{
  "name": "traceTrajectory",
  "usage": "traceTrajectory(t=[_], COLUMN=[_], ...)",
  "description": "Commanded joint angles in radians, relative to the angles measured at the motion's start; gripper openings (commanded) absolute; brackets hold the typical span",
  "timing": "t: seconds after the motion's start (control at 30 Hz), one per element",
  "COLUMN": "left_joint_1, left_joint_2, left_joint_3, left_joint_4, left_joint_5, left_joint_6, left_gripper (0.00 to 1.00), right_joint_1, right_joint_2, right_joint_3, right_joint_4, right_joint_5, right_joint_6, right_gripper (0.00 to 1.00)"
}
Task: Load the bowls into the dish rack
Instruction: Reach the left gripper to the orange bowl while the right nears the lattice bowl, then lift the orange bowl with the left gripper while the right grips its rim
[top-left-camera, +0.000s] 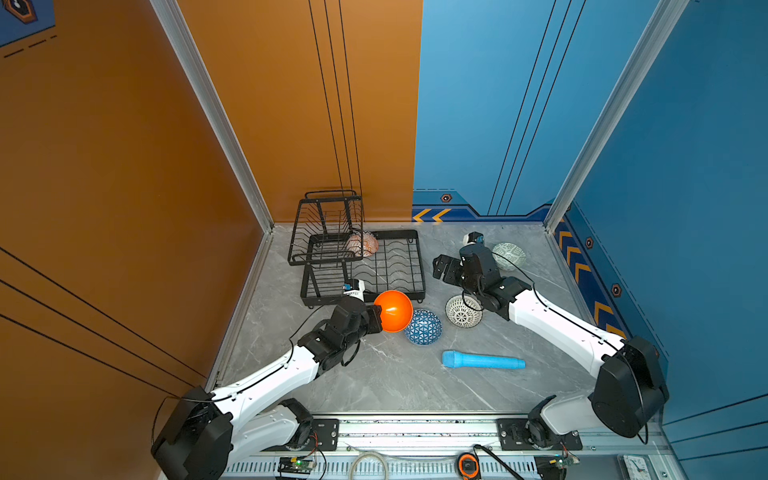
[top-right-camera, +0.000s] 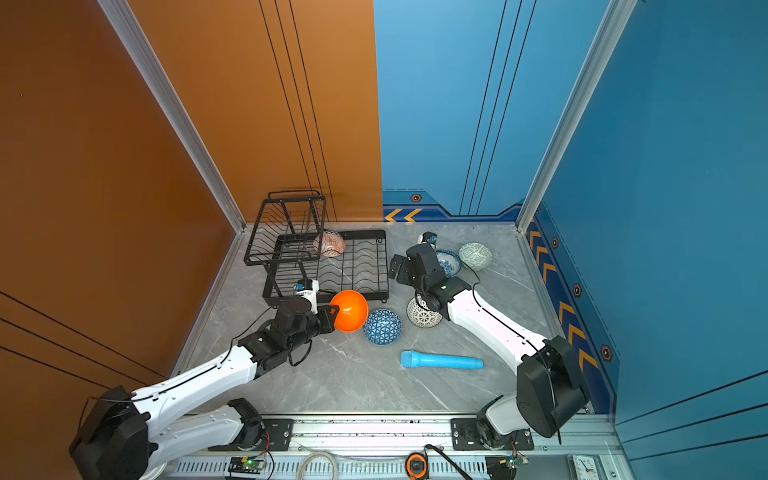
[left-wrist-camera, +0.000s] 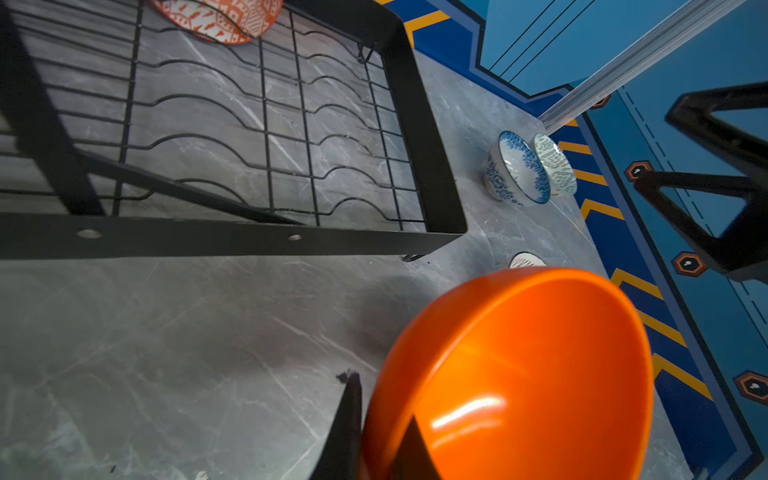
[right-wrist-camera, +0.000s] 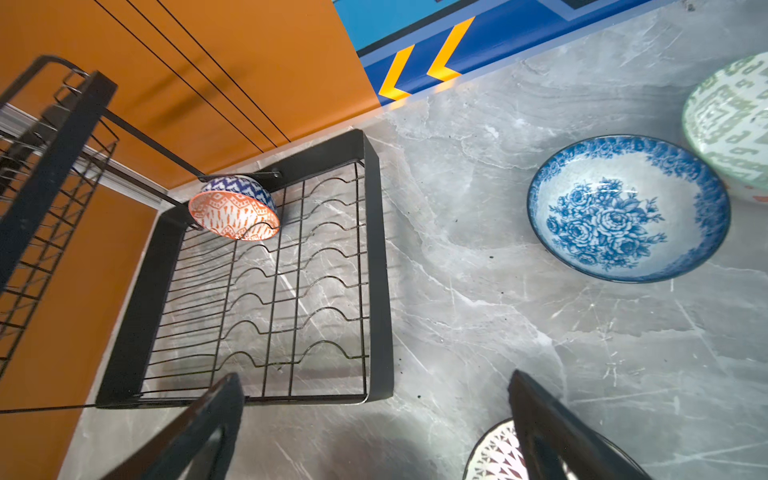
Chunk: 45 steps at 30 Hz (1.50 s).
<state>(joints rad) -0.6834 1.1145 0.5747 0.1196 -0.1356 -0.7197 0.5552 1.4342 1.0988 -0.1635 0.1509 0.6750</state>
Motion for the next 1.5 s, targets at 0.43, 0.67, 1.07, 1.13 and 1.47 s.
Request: traceTrajectory(t=[0.43,0.67,1.07,1.13,1.47], left_joint_1=[-0.168,-0.169,-0.141,-0.142,-0.150], left_joint_2=[0.368,0.533,0.759,0.790,0.864], left_joint_3=[0.392,0.617,0.755,0.767,0.764], left_joint_4=[0.449,0.587,0.883,0.946,1.180], left_joint_5=[-0.378,-0.461,-0.667,-0.682,-0.684], left_joint_6=[0.280,0.502,0.778,0.831,0.992], left_gripper=[0.00,0.00,0.00,0.00,0.00], right_joint_1=[-0.081,-0.090,-0.121,-0.126,-0.138], right_joint_2=[-0.027,-0.018,-0.025,-0.010,0.107], right_joint_3=[0.257,0.341,0.370,0.374,0.375], right_joint_4=[-0.035,-0.004,0.052,0.073,0.218], right_joint_5=[-0.167,-0.212,-0.244,-0.274,-0.374], right_joint_6=[0.160,0.209,0.277,0.304,0.454], right_gripper=[1.00,1.00,1.00,1.00,0.94])
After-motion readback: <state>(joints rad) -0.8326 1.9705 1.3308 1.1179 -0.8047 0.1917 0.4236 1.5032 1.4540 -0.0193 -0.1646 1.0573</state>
